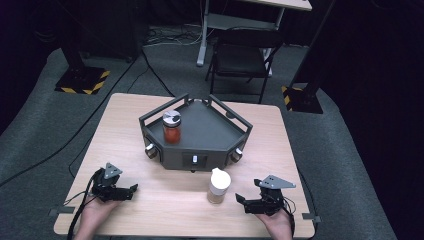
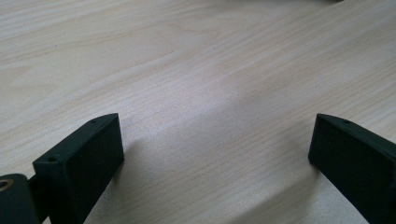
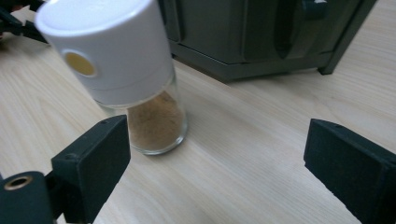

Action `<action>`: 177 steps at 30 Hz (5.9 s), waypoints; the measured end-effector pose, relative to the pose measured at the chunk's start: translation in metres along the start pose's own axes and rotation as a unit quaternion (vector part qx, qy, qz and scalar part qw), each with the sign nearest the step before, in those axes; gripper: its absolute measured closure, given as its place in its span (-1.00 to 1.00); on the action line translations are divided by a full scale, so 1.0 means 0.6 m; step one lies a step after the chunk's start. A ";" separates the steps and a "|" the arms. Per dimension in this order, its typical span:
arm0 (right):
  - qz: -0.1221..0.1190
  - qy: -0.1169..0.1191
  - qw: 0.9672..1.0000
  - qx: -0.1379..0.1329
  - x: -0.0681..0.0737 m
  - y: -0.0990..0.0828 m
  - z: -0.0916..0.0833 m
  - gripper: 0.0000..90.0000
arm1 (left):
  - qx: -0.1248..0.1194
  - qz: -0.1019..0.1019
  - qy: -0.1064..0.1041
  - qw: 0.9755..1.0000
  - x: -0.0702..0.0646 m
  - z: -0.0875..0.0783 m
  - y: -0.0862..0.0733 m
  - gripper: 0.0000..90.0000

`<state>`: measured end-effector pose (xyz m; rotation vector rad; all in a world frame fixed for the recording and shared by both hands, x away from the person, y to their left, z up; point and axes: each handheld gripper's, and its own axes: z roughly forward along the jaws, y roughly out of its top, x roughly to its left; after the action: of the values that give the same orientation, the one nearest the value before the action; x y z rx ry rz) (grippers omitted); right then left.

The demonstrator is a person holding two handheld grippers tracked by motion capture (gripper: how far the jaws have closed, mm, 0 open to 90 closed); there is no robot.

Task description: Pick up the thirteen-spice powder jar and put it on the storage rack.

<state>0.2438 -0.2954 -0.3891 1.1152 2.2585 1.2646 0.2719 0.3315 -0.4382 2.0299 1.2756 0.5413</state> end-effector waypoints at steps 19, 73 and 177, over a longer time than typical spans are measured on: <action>-0.028 0.025 0.999 -0.008 0.047 0.028 0.030 -0.87 | 0.000 0.000 0.000 1.000 0.000 0.000 0.000 -0.94; -0.037 -0.015 0.999 0.014 0.103 0.095 0.074 -0.34 | 0.001 0.000 0.000 1.000 0.000 0.001 0.001 -0.95; 0.002 -0.087 0.996 0.007 0.027 0.327 0.121 -0.64 | 0.000 0.000 -0.001 1.000 0.001 0.002 0.001 -0.96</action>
<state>0.3701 -0.1819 -0.2656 1.1862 2.1416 1.1088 0.2736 0.3315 -0.4385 2.0304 1.2733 0.5384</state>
